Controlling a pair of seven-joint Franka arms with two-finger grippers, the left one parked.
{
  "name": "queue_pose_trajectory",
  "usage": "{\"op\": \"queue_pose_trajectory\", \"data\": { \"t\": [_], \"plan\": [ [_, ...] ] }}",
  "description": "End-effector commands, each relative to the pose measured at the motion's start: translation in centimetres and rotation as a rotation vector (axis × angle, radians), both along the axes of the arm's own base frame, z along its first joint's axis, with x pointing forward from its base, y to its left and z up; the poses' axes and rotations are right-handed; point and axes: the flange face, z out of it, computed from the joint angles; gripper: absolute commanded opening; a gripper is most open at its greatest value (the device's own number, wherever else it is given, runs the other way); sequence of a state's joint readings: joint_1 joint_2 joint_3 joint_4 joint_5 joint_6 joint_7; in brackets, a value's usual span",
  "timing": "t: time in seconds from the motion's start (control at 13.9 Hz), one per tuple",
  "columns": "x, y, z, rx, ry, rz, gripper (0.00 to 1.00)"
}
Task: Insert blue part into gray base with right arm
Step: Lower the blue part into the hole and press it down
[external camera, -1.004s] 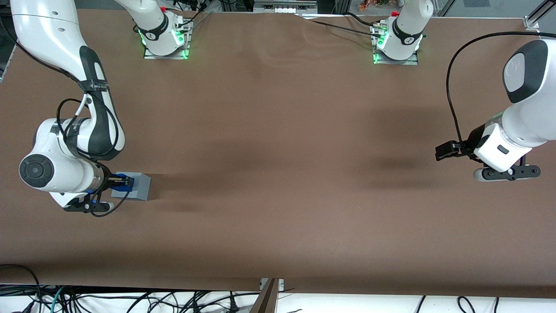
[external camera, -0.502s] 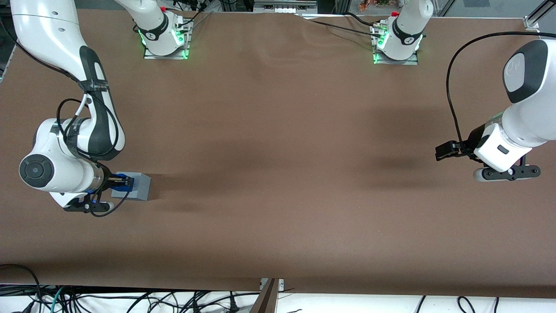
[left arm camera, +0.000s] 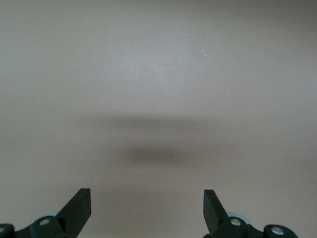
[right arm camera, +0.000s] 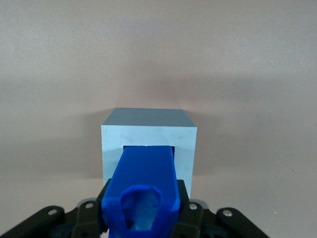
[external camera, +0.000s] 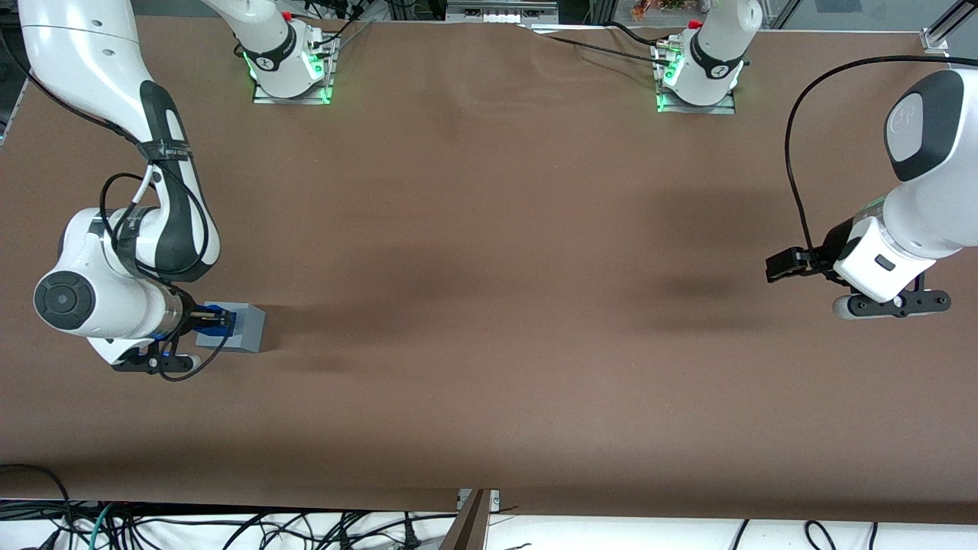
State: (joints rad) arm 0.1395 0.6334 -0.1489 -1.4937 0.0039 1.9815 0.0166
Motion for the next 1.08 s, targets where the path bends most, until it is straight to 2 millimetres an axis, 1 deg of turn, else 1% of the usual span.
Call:
{"op": "queue_pose_trajectory", "data": {
  "t": [0.0, 0.29, 0.36, 1.0],
  "plan": [
    [-0.25, 0.35, -1.03, 0.003, 0.005, -0.011, 0.18],
    [-0.51, 0.30, -1.49, 0.003, 0.015, -0.010, 0.18],
    [-0.51, 0.30, -1.49, 0.003, 0.014, -0.011, 0.21],
    [-0.72, 0.55, -1.85, 0.007, 0.023, -0.008, 0.20]
  ]
}}
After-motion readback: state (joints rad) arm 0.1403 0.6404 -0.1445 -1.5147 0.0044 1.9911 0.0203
